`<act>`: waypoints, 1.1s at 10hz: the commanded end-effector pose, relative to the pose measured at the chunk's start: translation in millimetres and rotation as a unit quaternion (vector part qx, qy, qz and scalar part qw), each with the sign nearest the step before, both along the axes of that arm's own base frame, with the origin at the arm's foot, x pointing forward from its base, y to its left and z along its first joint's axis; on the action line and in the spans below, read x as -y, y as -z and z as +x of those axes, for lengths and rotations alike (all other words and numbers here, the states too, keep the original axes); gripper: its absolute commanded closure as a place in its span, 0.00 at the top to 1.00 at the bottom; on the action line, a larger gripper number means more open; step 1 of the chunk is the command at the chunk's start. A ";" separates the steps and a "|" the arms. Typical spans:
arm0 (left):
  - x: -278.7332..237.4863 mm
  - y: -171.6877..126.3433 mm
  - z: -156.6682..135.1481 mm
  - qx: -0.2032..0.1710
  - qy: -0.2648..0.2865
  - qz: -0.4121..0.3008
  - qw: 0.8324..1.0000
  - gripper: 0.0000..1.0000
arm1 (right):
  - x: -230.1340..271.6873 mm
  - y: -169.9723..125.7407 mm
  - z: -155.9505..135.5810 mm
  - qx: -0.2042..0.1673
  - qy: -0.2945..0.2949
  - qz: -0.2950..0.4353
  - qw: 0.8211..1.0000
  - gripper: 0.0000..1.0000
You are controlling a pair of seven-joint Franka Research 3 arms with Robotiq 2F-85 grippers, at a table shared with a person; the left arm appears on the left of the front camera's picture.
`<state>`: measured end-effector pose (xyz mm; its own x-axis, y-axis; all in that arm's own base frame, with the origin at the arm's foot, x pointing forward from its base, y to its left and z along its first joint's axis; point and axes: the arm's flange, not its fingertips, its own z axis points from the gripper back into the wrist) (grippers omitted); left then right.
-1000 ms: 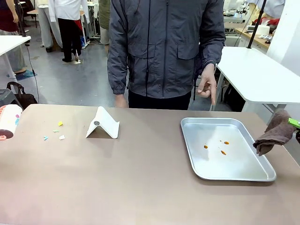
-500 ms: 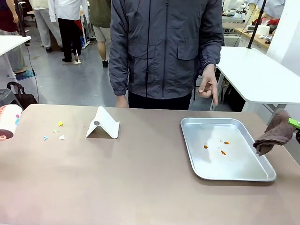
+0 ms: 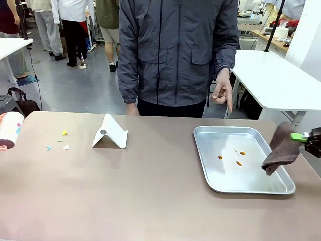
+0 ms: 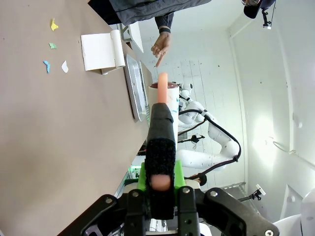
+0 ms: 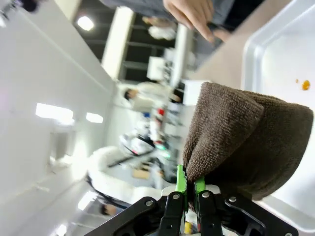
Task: Clean the surface of the table.
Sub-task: If a person points to the right, clean the right side of the table with your right hand, and if they point to the left, clean the left side with your left hand.
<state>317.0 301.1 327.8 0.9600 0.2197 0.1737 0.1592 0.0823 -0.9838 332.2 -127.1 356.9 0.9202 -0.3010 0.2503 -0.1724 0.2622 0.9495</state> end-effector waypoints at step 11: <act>-0.2 -3.8 -2.4 0.004 0.001 -0.007 1.000 0.00 | -87.4 -6.8 106.3 -0.038 0.006 -0.444 0.895 0.07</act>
